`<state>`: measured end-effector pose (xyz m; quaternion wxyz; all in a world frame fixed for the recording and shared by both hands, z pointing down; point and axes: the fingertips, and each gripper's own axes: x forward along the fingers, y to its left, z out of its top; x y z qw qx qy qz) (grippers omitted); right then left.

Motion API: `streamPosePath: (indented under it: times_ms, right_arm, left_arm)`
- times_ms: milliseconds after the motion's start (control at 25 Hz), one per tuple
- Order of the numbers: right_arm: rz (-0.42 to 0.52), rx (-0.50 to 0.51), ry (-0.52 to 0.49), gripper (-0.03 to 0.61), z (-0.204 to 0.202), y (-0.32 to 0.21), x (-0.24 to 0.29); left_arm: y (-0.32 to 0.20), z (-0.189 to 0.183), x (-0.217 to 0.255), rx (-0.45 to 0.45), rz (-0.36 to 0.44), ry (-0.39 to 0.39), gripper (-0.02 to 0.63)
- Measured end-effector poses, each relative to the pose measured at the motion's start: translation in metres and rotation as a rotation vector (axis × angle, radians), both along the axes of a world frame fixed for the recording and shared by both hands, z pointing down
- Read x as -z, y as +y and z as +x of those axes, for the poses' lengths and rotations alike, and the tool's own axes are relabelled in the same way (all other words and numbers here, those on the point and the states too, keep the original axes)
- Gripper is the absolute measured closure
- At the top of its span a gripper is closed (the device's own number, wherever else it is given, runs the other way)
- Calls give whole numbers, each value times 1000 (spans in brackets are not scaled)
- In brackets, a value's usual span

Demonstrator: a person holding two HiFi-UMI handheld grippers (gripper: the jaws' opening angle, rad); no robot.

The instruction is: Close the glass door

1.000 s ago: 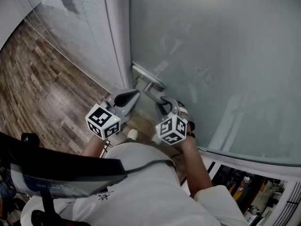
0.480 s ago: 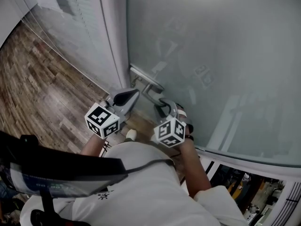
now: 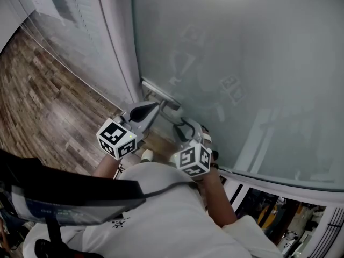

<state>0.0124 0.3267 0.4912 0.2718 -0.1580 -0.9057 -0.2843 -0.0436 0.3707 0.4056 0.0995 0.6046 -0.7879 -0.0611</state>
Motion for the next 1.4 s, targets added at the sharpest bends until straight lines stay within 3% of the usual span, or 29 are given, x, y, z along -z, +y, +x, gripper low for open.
streamPosePath:
  times_ms: [160,280,400,520,680,1400]
  right_arm:
    - [-199,-28,-59,440,8,2,28]
    - [-353,-62,-130,490,9,-1,50]
    - [-420,-64,-194,545,11,-3,70]
    - [-458,-58,-241,563,13,-3,85]
    - [-575,-71,-300,570,12,-8,101]
    - [-562,-67,-305,571,-7,-5,102]
  left_arm:
    - [-10,1,0,-27,-2,3,609]
    - [-17,3,0,-50,-2,8,609]
    - [-23,10,7,-73,10,3,609]
    - [-24,16,15,-87,19,-4,609]
    - [-22,17,22,-84,29,-14,609]
    - [-2,-7,24,-24,30,-31,609]
